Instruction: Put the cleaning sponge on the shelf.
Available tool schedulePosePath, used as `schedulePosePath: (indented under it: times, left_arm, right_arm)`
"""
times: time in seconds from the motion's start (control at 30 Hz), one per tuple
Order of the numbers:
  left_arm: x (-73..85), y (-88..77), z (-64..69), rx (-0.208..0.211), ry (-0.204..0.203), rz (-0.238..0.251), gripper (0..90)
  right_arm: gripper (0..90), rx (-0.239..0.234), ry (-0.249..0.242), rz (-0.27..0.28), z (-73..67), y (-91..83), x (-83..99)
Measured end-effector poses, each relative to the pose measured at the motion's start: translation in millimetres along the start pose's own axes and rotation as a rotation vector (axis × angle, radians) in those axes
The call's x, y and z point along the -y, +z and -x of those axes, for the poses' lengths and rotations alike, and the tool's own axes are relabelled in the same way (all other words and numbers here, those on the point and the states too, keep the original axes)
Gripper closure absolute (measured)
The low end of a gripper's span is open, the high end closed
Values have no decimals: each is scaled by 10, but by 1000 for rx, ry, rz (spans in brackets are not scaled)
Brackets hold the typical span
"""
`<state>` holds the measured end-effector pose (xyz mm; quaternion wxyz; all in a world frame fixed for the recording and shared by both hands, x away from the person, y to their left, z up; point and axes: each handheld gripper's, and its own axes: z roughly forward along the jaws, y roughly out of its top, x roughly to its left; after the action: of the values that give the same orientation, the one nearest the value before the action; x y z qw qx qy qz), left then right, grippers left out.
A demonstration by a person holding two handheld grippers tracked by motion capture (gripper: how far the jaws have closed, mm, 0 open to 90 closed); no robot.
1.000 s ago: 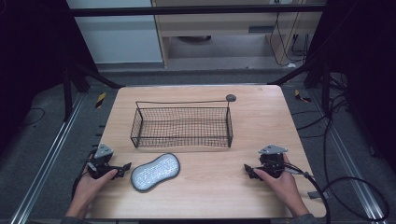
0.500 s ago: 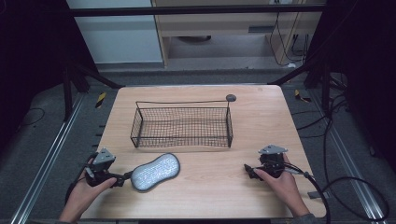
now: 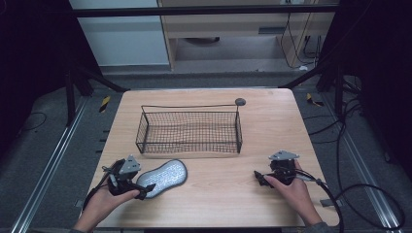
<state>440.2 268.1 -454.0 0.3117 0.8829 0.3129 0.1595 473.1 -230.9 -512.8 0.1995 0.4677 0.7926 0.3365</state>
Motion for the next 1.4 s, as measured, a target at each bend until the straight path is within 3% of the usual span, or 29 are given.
schedulePosePath:
  times: [0.27,0.57,1.07,1.4]
  left_arm:
    - [-104,170,30,23,30,-37,39]
    - [-227,391,39,67,88,-127,36]
    - [-304,509,51,92,105,-202,35]
    - [-321,600,41,99,102,-223,28]
  right_arm:
    - [4,0,0,0,0,0,0]
    - [3,0,-1,-1,0,-1,0]
    - [4,0,0,0,0,0,0]
    - [4,0,0,0,0,0,0]
